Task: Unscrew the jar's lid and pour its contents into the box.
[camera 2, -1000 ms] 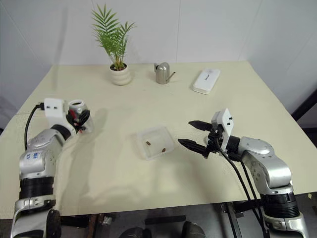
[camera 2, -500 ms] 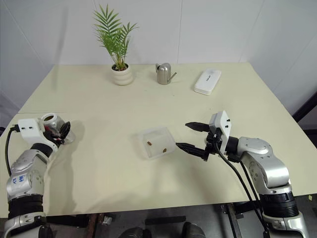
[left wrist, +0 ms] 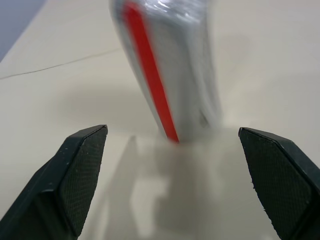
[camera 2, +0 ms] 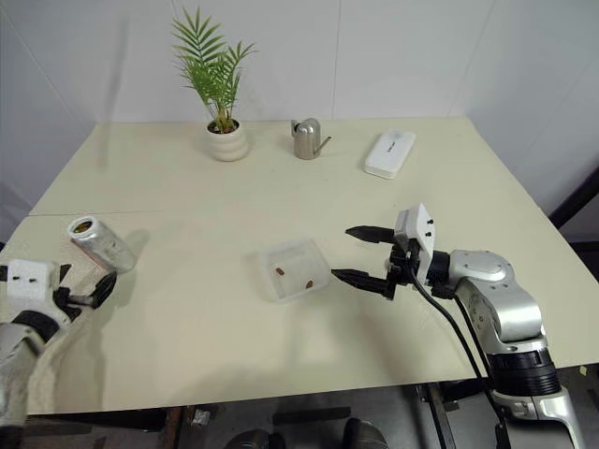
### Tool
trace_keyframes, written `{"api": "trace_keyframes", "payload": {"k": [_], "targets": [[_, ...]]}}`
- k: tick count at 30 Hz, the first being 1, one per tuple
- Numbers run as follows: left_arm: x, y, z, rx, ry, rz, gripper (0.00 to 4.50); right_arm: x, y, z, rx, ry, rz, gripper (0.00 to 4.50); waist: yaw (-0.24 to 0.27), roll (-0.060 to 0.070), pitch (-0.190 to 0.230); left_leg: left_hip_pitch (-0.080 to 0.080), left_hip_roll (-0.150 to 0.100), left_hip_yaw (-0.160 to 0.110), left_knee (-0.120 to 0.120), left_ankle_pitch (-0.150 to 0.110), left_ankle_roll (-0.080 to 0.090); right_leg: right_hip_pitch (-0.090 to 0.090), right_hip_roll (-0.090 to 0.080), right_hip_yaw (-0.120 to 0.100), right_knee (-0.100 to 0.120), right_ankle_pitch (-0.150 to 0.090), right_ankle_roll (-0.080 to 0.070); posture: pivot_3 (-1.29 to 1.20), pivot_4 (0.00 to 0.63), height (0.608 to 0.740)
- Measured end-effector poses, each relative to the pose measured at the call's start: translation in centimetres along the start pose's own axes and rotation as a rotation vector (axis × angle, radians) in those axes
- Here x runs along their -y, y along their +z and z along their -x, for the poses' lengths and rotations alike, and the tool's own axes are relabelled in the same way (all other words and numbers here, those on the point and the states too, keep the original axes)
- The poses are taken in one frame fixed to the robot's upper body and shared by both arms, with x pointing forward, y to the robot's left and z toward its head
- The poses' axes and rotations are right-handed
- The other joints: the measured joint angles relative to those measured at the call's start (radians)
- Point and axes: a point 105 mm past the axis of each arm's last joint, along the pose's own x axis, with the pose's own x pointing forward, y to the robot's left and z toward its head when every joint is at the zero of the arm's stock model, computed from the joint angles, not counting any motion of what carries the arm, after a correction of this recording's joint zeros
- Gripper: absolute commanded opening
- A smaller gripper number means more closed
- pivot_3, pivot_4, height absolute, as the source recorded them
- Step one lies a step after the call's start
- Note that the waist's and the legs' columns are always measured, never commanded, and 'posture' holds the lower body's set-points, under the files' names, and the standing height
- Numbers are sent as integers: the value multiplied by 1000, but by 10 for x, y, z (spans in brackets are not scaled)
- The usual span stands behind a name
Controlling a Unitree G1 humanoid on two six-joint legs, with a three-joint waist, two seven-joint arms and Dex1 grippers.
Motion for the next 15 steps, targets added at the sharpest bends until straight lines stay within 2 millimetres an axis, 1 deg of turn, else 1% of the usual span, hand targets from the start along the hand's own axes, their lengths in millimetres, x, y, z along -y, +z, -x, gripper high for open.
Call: {"api": "trace_keyframes", "payload": {"k": [2, 4, 6, 8, 10, 11, 14, 15], "targets": [[9, 5, 13, -7, -102, -107, 4481, 3, 0, 1, 0, 0, 24, 4500, -2, 0, 0, 0, 1, 0, 0, -2, 0, 0, -1, 0, -1, 0, 0, 0, 150, 740], [20, 17, 20, 26, -196, -205, 4481, 6, 2, 2, 2, -4, 36, 4500, 0, 1, 0, 0, 0, 0, 0, -2, 0, -1, -1, 0, -1, 0, -1, 0, 150, 740], [32, 34, 23, 78, -288, -291, 4481, 8, 3, 3, 1, -1, 42, 4500, 2, 1, 1, 0, 1, 0, 0, -3, -1, -1, -2, 0, -2, -1, -1, 0, 150, 740], [40, 45, 24, 112, -344, -329, 4481, 12, 3, 7, -11, -10, 39, 4500, 0, 1, 1, 0, 2, 0, 0, -3, -1, 0, -2, 0, -2, -1, -1, 0, 150, 740], [53, 58, 23, 172, -411, -315, 4481, 17, 2, 14, -23, -38, 29, 4500, -1, 2, 1, 0, 2, 1, 0, -3, -1, 0, 0, 0, -2, -1, -1, 0, 150, 740], [64, 69, 21, 231, -463, -309, 4481, 20, 3, 19, -25, -59, 26, 4500, 1, 2, 1, 0, 3, 1, 0, -3, -1, 0, 0, 0, -2, -1, -1, 0, 150, 740], [90, 91, 13, 322, -598, -337, 4481, 20, 1, 32, -56, -89, 39, 4500, 4, 3, 1, 0, 2, 1, 0, 0, 4, 0, 3, -2, -1, -1, -1, 0, 150, 740], [94, 94, 11, 332, -624, -345, 4481, 19, -1, 35, -63, -92, 38, 4500, 2, 3, 1, 0, 2, 2, 0, 0, 4, 0, 3, -2, -1, -1, -1, 0, 150, 740]]}}
